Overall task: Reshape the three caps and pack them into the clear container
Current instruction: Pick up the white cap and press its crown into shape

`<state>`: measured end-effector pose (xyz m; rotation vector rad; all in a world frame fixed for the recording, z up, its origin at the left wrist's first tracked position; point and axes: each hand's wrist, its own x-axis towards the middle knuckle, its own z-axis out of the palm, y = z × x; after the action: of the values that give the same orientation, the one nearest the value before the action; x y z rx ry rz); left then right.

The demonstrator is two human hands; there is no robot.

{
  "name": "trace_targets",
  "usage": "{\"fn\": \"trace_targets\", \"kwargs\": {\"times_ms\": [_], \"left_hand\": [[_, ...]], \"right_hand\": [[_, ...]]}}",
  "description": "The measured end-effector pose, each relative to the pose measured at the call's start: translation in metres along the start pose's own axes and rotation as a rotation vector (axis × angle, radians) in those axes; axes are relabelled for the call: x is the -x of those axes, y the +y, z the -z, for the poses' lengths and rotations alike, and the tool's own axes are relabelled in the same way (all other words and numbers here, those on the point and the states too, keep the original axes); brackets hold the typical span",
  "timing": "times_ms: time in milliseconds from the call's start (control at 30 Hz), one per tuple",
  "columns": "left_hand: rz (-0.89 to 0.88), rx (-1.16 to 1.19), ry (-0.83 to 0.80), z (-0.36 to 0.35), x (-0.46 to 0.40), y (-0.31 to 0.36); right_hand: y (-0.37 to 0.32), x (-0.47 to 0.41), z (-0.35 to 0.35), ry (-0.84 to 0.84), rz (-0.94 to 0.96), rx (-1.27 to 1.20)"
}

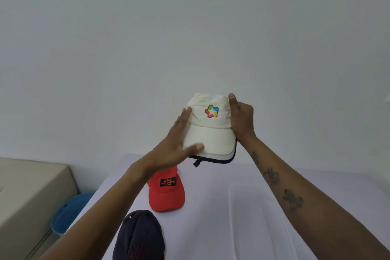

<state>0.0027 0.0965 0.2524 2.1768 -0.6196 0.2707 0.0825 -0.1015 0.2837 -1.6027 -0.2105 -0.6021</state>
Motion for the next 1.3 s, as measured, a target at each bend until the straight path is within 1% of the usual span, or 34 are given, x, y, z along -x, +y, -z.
{"fn": "trace_targets", "kwargs": {"times_ms": [67, 100, 133, 200, 267, 367, 467, 533, 567, 600, 700, 733, 800, 867, 933, 1000, 1067, 1133, 1167, 1200, 1233, 1300], "left_hand": [[-0.03, -0.177, -0.118, 0.0, 0.012, -0.001], [-0.034, -0.28, -0.127, -0.002, 0.014, -0.003], [-0.048, -0.35, -0.098, -0.005, 0.014, -0.004], [-0.062, -0.414, 0.029, -0.013, 0.008, -0.009], [0.005, -0.491, 0.148, -0.015, 0.003, -0.018], [0.097, -0.525, 0.247, -0.013, -0.003, -0.026], [0.188, -0.544, 0.273, -0.012, -0.019, -0.031], [0.249, -0.557, 0.26, -0.012, -0.031, -0.031], [0.251, -0.579, 0.257, -0.013, -0.035, -0.03], [0.249, -0.596, 0.251, -0.015, -0.037, -0.028], [0.241, -0.553, 0.237, -0.022, -0.041, -0.018], [0.223, -0.495, 0.243, -0.024, -0.041, -0.015], [0.15, -0.32, 0.292, -0.026, -0.039, -0.009], [0.102, -0.115, 0.337, -0.026, -0.037, 0.0], [0.09, -0.032, 0.327, -0.029, -0.034, 0.005], [0.064, -0.049, 0.335, -0.029, -0.03, 0.004], [0.071, -0.151, 0.33, -0.027, -0.028, -0.008], [0.109, -0.32, 0.261, -0.028, -0.025, -0.017], [0.147, -0.368, 0.228, -0.031, -0.021, -0.016], [0.174, -0.38, 0.222, -0.034, -0.018, -0.014], [0.17, -0.348, 0.249, -0.037, -0.015, -0.012], [0.153, -0.291, 0.312, -0.039, -0.013, -0.01]], "right_hand": [[-0.001, -0.008, 0.006, -0.038, 0.002, -0.012], [-0.001, -0.01, 0.007, -0.06, 0.0, -0.022], [-0.001, -0.011, 0.006, -0.083, -0.009, -0.023], [-0.003, -0.009, -0.001, -0.143, 0.004, 0.029], [-0.006, -0.007, -0.008, -0.242, 0.05, 0.224], [-0.013, -0.001, -0.013, -0.399, 0.189, 0.609], [-0.024, 0.023, -0.024, -0.593, 0.408, 0.782], [-0.021, 0.047, -0.034, -0.731, 0.5, 0.945], [-0.017, 0.056, -0.038, -0.736, 0.522, 1.019], [-0.014, 0.06, -0.041, -0.682, 0.543, 1.046], [-0.007, 0.06, -0.047, -0.455, 0.595, 0.955], [-0.004, 0.06, -0.05, -0.384, 0.616, 0.895], [-0.001, 0.063, -0.052, -0.263, 0.566, 0.72], [0.0, 0.072, -0.052, -0.204, 0.522, 0.578], [0.001, 0.075, -0.05, -0.205, 0.547, 0.528], [0.006, 0.071, -0.048, -0.226, 0.543, 0.54], [0.007, 0.071, -0.048, -0.315, 0.547, 0.639], [0.007, 0.073, -0.049, -0.442, 0.578, 0.811], [0.005, 0.075, -0.051, -0.481, 0.598, 0.905], [0.005, 0.075, -0.051, -0.494, 0.632, 0.968], [0.006, 0.075, -0.054, -0.482, 0.67, 0.978], [0.011, 0.075, -0.058, -0.404, 0.775, 0.878]]}}
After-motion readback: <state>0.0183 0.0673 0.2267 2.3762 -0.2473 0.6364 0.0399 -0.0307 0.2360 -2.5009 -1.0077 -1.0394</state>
